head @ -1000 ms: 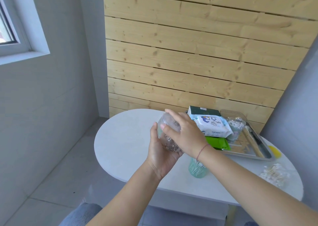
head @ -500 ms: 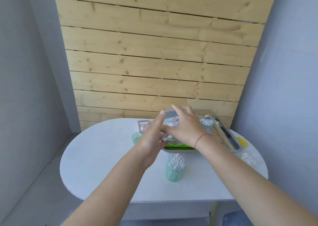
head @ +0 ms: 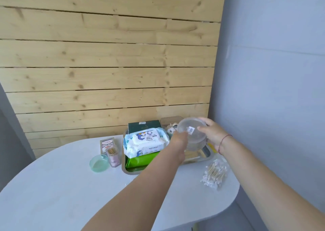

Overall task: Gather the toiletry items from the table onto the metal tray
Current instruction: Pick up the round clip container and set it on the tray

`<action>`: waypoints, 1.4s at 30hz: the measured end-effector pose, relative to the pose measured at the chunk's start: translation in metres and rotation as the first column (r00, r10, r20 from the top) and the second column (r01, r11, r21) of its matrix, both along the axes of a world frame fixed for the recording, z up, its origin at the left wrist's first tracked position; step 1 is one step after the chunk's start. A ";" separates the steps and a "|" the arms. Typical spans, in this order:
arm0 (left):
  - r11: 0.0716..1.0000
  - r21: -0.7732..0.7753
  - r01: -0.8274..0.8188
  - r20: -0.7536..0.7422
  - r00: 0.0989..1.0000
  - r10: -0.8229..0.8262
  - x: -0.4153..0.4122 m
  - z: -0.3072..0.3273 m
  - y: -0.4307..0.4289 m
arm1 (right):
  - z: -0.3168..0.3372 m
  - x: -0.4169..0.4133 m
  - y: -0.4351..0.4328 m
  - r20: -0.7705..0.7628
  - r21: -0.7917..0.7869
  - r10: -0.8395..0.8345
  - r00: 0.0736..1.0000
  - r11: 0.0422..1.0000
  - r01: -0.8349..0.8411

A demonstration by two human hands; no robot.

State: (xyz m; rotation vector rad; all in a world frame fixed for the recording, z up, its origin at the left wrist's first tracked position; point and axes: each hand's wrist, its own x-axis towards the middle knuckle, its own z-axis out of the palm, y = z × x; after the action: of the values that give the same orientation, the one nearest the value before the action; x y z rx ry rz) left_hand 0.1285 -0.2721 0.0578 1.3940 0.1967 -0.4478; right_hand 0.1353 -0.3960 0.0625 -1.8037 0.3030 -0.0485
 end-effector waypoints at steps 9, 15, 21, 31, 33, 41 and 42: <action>0.965 0.254 -0.058 -0.076 0.994 0.080 0.065 -0.078 -0.040 | -0.059 0.036 -0.018 -0.153 0.055 -0.068 0.986 0.996 0.077; 0.984 0.160 -0.084 -0.145 0.984 0.108 0.037 -0.065 -0.024 | -0.084 0.044 -0.011 -0.213 0.016 -0.049 0.976 0.998 0.054; 0.990 0.134 -0.046 -0.090 0.994 0.058 0.023 -0.066 -0.022 | -0.102 0.061 -0.012 -0.285 -0.097 0.042 0.958 0.993 -0.073; 0.984 0.161 0.075 -0.074 0.995 -0.064 0.017 -0.061 -0.012 | -0.063 0.049 0.007 -0.357 -0.363 0.037 0.933 0.915 -0.176; 0.984 0.167 0.057 -0.079 0.996 -0.045 0.018 -0.059 -0.010 | -0.066 0.050 0.012 -0.377 -0.329 0.027 0.926 0.930 -0.161; 0.989 0.147 0.016 -0.044 0.999 -0.010 0.012 -0.062 -0.004 | -0.072 0.047 0.016 -0.344 -0.381 0.031 0.938 0.909 -0.170; 0.988 0.155 0.026 -0.048 0.999 -0.019 0.010 -0.060 -0.003 | -0.071 0.046 0.017 -0.341 -0.394 0.039 0.939 0.901 -0.180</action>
State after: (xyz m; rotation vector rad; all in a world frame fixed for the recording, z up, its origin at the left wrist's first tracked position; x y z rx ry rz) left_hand 0.1389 -0.2753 -0.0026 1.5405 0.2580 -0.4920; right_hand 0.1812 -0.3791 -0.0082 -2.2601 0.4495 0.2916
